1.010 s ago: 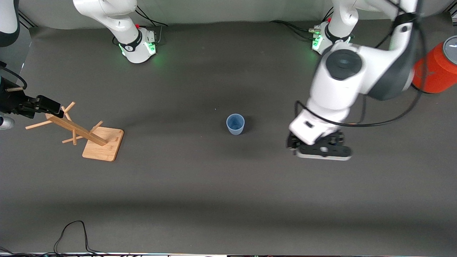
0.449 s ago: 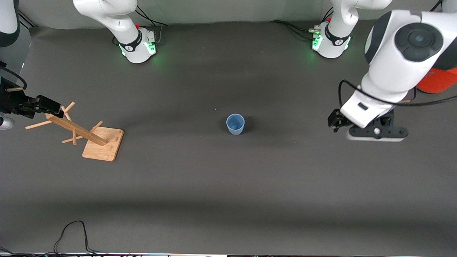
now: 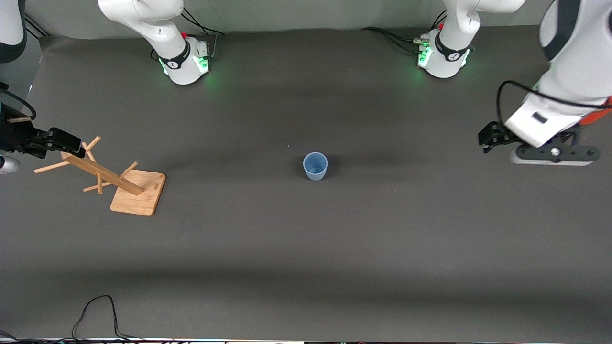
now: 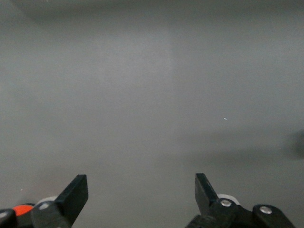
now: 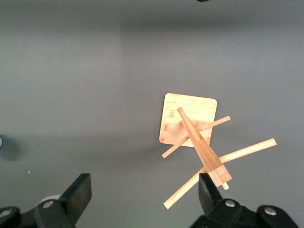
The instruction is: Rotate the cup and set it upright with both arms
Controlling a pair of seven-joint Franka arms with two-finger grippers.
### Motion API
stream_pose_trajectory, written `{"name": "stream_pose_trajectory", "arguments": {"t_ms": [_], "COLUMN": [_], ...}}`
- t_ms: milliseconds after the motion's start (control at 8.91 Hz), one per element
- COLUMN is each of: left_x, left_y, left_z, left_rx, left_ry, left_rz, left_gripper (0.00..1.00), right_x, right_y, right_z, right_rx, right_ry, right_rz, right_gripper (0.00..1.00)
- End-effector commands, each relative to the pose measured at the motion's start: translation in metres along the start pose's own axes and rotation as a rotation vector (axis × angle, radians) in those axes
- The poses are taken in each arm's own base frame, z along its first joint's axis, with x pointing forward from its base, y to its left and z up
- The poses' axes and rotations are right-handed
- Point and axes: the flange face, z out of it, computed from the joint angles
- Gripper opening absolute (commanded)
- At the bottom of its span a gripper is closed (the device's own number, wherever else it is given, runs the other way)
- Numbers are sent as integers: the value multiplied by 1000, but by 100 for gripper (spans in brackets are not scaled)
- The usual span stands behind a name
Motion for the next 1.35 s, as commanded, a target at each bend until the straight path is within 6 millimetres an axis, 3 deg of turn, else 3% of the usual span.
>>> {"name": "stream_pose_trajectory", "arguments": {"t_ms": [0, 112, 224, 337, 561, 1010, 1234], "left_x": [-6, -8, -12, -12, -17, -15, -12], "left_y": [-57, -85, -101, -99, -75, -82, -99], "left_z": [-6, -16, -34, -45, -47, -43, -30], "left_rx": [-17, -15, -13, -6, 3, -12, -104], "left_ry": [-2, 9, -6, -32, -86, -81, -92], "left_rz": [-21, 40, 36, 15, -142, -170, -204], "left_gripper": [100, 100, 100, 100, 100, 100, 100], "right_x": [1, 1, 1, 0, 1, 1, 1], "right_y": [2, -1, -2, -2, 0, 1, 0], "right_z": [-4, -3, -3, -4, -4, -4, -5], "right_rx": [-16, -16, -15, -18, -17, -17, -17], "right_ry": [3, 0, 0, 2, 5, 5, 8], "right_rz": [-20, -26, -29, -30, -27, -24, -26], "right_gripper": [100, 100, 100, 100, 100, 100, 100]}}
